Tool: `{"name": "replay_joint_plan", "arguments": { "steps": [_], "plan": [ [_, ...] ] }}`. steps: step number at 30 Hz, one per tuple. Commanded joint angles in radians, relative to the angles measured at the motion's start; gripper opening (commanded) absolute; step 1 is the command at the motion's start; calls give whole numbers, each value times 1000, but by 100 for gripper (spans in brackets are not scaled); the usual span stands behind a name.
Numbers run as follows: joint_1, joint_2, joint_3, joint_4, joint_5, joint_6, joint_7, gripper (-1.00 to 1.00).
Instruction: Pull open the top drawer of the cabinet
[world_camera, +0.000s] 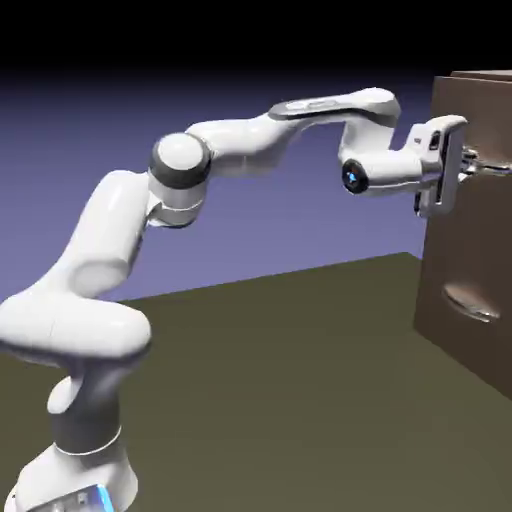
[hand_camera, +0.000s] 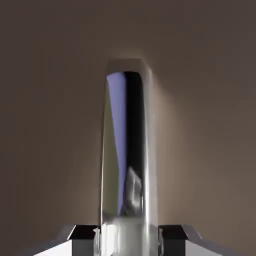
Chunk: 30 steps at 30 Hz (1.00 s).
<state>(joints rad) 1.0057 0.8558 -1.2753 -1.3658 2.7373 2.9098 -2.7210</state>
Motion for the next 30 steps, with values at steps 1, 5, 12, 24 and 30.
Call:
{"name": "replay_joint_plan", "arguments": {
  "steps": [1,5,12,24,30],
  "plan": [
    [30,-11,-20,-37,11,-11,-15,-100],
    [160,-52,-107,-181,49,-52,-73,-100],
    [411,-103,-287,-423,88,-108,-149,-100],
    [846,-79,-619,-773,86,-157,-176,-100],
    [1037,-34,-762,-915,69,-156,-173,-100]
  ]
}}
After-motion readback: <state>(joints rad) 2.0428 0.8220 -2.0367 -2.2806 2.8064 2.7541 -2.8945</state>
